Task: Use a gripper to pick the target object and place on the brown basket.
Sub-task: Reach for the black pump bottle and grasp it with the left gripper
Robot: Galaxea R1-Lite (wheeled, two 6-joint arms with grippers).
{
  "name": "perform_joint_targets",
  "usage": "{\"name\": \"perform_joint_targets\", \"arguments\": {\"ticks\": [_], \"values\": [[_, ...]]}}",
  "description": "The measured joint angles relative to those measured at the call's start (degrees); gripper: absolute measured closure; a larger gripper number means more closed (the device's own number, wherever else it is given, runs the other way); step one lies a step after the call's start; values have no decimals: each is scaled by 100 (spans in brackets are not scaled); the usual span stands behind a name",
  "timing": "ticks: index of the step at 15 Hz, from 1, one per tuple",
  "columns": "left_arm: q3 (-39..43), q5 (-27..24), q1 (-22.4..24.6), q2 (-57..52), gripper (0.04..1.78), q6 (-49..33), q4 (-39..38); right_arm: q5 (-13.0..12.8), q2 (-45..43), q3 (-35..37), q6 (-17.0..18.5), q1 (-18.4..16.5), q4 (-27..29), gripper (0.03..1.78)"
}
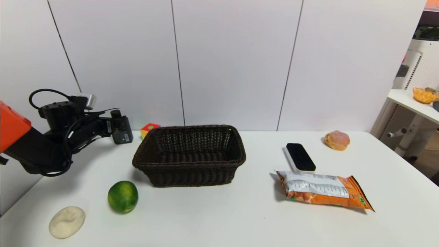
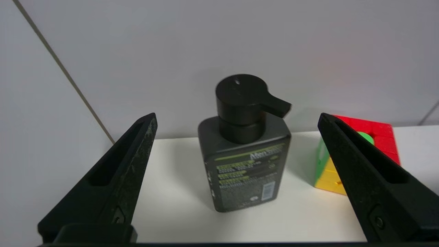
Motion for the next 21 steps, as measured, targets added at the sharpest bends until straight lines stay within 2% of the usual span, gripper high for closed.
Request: {"name": "perform_joint_targets", "arguments": {"ticks": [4,9,21], "values": [[-350,30,1,416,13,-22,-393,1,0,0,2,-2,-2,12],[-948,23,-5,828,13,-157,-390,1,0,0,0,0,-4,12],[-1392,22,-16,1189,13,-328,-386,1,0,0,0,0,-2,12]]}}
